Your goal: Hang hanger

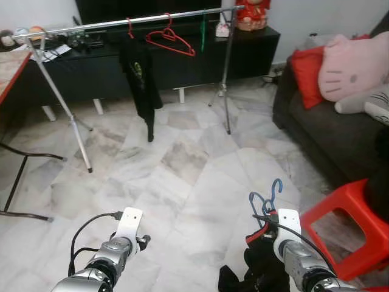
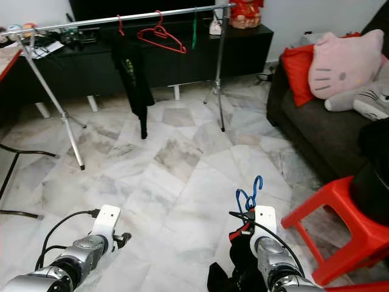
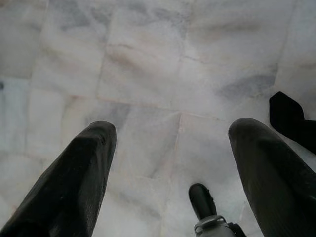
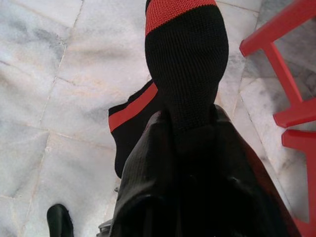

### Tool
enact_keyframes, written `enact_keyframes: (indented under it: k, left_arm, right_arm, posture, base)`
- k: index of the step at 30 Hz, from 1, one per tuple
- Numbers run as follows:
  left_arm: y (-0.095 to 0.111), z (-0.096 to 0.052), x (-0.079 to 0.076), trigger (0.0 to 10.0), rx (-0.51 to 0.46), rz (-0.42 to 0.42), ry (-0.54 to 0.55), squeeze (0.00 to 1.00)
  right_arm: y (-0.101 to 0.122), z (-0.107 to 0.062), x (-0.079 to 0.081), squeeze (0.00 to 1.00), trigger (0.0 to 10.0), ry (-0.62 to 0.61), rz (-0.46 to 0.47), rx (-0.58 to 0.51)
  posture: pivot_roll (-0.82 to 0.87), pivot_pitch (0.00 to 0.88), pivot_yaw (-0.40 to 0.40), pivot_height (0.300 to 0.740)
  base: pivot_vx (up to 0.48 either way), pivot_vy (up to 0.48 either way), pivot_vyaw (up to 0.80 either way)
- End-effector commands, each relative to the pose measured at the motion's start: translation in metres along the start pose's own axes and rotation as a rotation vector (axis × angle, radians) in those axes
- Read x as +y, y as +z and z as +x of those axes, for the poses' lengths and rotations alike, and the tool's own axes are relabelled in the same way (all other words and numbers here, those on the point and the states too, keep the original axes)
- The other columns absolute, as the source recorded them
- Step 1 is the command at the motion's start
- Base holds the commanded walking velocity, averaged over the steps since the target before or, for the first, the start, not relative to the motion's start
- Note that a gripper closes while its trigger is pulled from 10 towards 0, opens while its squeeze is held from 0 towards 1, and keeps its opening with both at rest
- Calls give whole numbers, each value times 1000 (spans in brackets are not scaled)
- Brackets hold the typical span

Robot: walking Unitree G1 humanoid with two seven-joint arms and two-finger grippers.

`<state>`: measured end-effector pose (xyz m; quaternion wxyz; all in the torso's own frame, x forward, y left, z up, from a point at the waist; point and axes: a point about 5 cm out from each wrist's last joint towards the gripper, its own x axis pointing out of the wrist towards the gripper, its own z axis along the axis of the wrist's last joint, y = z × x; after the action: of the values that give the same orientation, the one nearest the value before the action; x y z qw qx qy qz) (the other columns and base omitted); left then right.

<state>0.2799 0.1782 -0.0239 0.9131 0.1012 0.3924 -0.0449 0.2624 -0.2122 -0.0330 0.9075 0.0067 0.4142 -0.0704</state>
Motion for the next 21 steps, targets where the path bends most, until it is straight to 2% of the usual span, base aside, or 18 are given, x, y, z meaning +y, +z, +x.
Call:
enact_keyframes:
  k: [1, 5, 11, 14, 18, 21]
  left_arm:
    - [-6, 0, -1, 10000, 22, 3, 1, 0]
    - [-7, 0, -2, 10000, 25, -3, 2, 0]
    - [-7, 0, -2, 10000, 27, 6, 1, 0]
    - [-7, 0, -2, 10000, 25, 11, 0, 0]
    - [-7, 0, -2, 10000, 25, 13, -1, 0]
    - [-8, 0, -2, 10000, 30, 7, -2, 0]
  right_arm:
    - [6, 0, 1, 0, 10000, 10, -6, -21]
    - [5, 0, -1, 0, 10000, 7, -17, -18]
    - [5, 0, -1, 0, 10000, 9, -20, -18]
    - [5, 0, -2, 0, 10000, 10, -11, -19]
    - [4, 0, -2, 0, 10000, 9, -14, -16]
    - [4, 0, -1, 0, 10000, 11, -12, -16]
  posture:
    - [-136, 0, 11, 740]
    - [-131, 0, 5, 740]
    - [-131, 0, 6, 740]
    - [-131, 0, 6, 740]
    - [-129, 0, 9, 740]
    - [-129, 0, 10, 740]
  base:
    - [0, 0, 0]
    - [0, 0, 0]
    - [0, 326, 0]
    - [0, 0, 0]
    - [0, 0, -716]
    - [0, 350, -775]
